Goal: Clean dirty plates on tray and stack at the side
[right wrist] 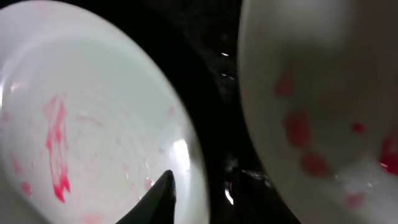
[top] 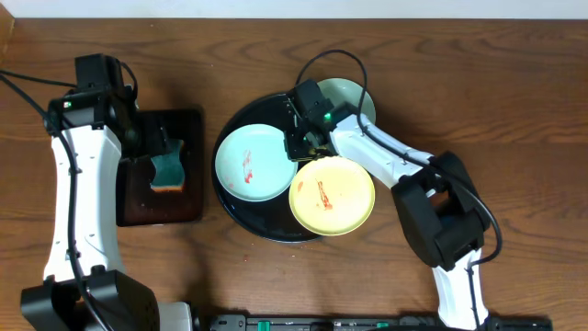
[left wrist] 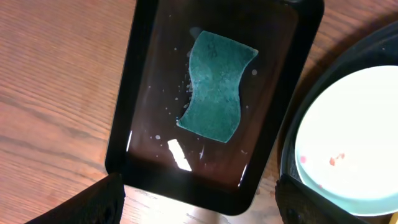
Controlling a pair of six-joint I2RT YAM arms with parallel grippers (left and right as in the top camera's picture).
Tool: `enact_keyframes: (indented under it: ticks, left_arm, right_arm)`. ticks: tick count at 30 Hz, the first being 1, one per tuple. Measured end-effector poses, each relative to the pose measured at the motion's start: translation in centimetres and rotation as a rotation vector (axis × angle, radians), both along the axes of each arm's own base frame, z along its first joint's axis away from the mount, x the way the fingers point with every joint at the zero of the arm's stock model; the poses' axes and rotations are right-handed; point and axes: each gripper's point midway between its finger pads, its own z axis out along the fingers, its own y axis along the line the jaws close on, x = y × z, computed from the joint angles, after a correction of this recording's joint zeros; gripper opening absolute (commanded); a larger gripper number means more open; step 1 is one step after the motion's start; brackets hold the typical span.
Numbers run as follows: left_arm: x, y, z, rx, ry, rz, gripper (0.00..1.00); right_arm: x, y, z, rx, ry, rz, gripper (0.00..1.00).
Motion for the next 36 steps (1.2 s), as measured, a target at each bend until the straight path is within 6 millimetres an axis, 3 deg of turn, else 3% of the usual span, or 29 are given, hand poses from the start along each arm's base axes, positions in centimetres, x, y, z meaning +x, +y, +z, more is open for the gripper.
enact_keyframes:
  ticks: [5,11,16,24,32,36]
  left_arm:
    - [0.2,0.1,-0.7,-0.002,0.020,0.000,0.78]
    - [0.4,0.1,-1.6,-0.008,0.047,0.000,0.77]
    - [0.6,0.1,-3.3,-0.017,0.099,-0.006,0.78]
    - [1.4,-0.2,-7.9,-0.059,0.212,-0.070,0.77]
    - [3.5,0.1,-11.9,-0.064,0.228,-0.136,0.57]
    - [3.9,0.2,-13.3,-0.069,0.242,-0.154,0.57]
  right_arm:
    - [-0.4,0.9,-0.2,0.001,-0.012,0.019,0.14]
    - [-0.2,0.7,-1.3,-0.020,-0.003,0.010,0.02]
    - [-0.1,0.6,-1.3,-0.026,-0.006,0.007,0.01]
    - [0.0,0.6,-1.3,-0.030,-0.008,0.006,0.01]
    - [0.0,0.5,-1.3,-0.033,-0.009,0.006,0.01]
    - [0.0,0.5,-1.3,-0.035,-0.011,0.009,0.02]
